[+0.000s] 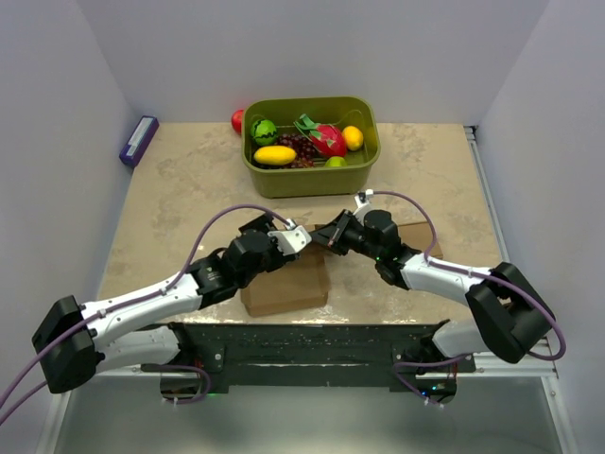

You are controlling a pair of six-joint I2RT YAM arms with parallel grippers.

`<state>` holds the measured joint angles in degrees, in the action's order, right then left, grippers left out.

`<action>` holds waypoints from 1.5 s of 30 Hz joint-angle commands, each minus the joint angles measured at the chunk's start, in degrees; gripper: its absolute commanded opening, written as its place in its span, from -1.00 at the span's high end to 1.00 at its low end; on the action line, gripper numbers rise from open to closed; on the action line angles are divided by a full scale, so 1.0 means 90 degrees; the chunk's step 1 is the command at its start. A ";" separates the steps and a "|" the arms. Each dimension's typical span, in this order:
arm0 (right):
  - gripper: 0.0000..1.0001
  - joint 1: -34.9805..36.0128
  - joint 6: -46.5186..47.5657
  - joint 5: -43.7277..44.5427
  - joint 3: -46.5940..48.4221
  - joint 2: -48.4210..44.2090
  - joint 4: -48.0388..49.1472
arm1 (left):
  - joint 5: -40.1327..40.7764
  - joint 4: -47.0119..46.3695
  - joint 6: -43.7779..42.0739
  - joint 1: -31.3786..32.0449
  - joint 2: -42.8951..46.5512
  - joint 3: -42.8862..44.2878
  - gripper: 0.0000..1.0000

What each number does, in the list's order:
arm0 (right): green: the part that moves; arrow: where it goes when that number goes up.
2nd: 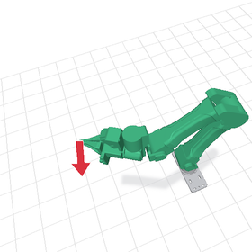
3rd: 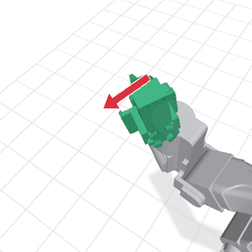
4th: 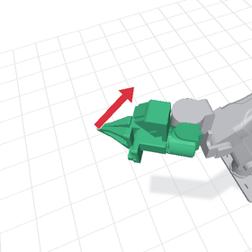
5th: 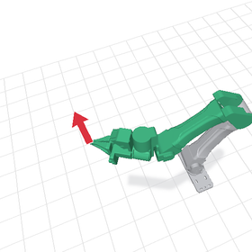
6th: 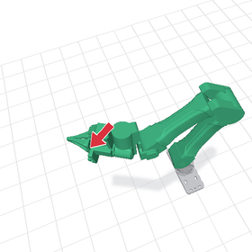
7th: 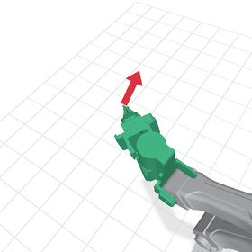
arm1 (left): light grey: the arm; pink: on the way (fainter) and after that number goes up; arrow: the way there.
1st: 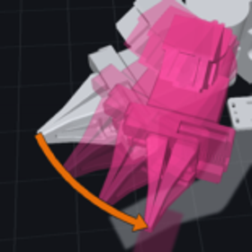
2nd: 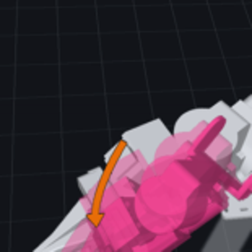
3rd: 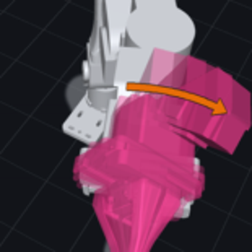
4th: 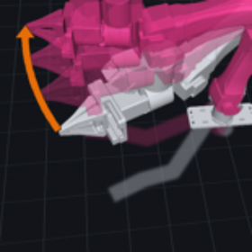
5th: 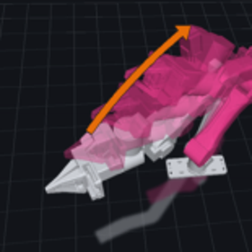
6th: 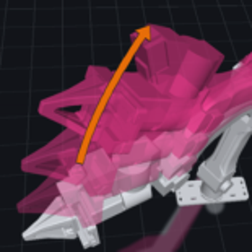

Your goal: Fold the paper box

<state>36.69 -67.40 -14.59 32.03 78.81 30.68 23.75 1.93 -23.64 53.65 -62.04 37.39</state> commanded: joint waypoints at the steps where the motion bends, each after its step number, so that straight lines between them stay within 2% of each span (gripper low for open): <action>1: 1.00 -0.0014 0.0066 -0.0186 0.0201 -0.0055 0.0049 | 0.0350 -0.0323 -0.0196 0.0025 -0.0147 -0.0004 -0.44; 4: 1.00 -0.0014 0.0096 -0.0108 0.0191 -0.0181 -0.0107 | 0.0399 -0.0225 -0.0186 0.0016 -0.0216 0.0055 -0.29; 11: 1.00 -0.0004 0.0154 -0.0068 0.0279 -0.0289 -0.0410 | 0.0135 -0.0225 -0.0235 0.0035 -0.0187 -0.0052 -0.31; 15: 1.00 -0.0014 0.0213 -0.0030 0.0367 -0.0328 -0.0566 | -0.0099 -0.0244 -0.0283 0.0025 -0.0265 -0.0092 -0.12; 20: 1.00 -0.0014 0.0486 0.0117 0.0474 -0.0406 -0.0840 | -0.0364 -0.0225 -0.0293 0.0025 -0.0547 -0.0092 -0.09; 23: 1.00 -0.0014 0.0633 0.0214 0.0542 -0.0445 -0.1054 | -0.0227 -0.0225 -0.0313 0.0025 -0.0791 -0.0043 0.00; 26: 1.00 -0.0004 0.0799 0.0351 0.0669 -0.0494 -0.1298 | -0.0236 0.0019 -0.0274 0.0025 -0.1006 0.0035 0.24; 31: 1.00 -0.0014 0.1286 0.0410 0.0982 -0.0485 -0.1689 | -0.0256 0.0049 -0.0254 0.0035 -0.1173 0.0074 0.46; 33: 0.87 -0.0014 0.1394 0.0459 0.1021 -0.0562 -0.1846 | -0.0314 0.0058 -0.0235 0.0035 -0.1192 0.0113 0.56; 34: 0.62 -0.0014 0.1462 0.0498 0.1021 -0.0717 -0.1914 | -0.0314 0.0068 -0.0225 0.0035 -0.1202 0.0114 0.58; 36: 0.31 -0.0014 0.1521 0.0829 0.1031 -0.0904 -0.2265 | -0.0305 0.0039 -0.0225 0.0035 -0.1212 0.0104 0.64; 37: 0.04 -0.0014 0.1599 0.0869 0.1021 -0.1137 -0.2372 | -0.0334 0.0049 -0.0235 0.0035 -0.1222 0.0113 0.67; 38: -0.06 -0.0014 0.1658 0.0879 0.0944 -0.1245 -0.2518 | -0.0353 0.0087 -0.0225 0.0035 -0.1231 0.0162 0.70; 41: -0.21 0.0015 0.1960 0.0947 0.0623 -0.1732 -0.3112 | -0.0373 0.0176 -0.0157 0.0016 -0.1280 0.0260 0.76; 45: -0.17 0.0181 0.2293 0.1473 0.0036 -0.2174 -0.3623 | -0.0684 0.0224 -0.0050 -0.0101 -0.1309 0.0348 0.83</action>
<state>37.10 -51.51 -6.44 36.75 62.17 5.93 23.88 -1.96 -27.79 53.49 -72.12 39.83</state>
